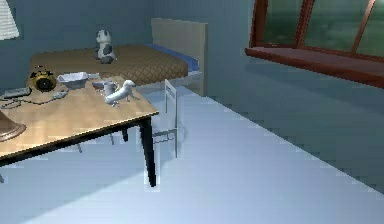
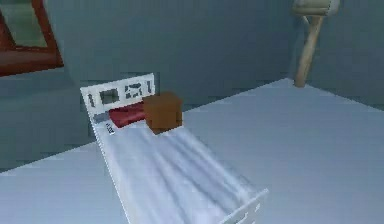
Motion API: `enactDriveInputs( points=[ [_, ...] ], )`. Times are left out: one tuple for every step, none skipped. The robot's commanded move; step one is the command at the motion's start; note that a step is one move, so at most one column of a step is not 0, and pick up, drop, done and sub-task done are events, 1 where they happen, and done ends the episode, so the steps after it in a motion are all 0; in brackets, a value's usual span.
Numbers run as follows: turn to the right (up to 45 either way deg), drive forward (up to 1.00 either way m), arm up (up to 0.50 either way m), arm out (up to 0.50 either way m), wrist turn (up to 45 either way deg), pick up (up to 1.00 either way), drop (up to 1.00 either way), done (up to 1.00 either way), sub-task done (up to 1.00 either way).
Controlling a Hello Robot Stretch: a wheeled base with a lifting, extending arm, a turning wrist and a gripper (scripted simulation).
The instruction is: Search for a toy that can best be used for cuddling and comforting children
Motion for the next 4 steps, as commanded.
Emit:
enactDriveInputs(
  points=[
    [-12.0,0.00,0.00,0.00,0.0,0.00,0.00,0.00,0.00],
    [0.0,0.05,0.00,0.00,0.0,0.00,0.00,0.00,0.00],
    [21.0,0.00,0.00,0.00,0.0,0.00,0.00,0.00,0.00],
    [0.0,1.00,0.00,0.00,0.0,0.00,0.00,0.00,0.00]
  ],
)
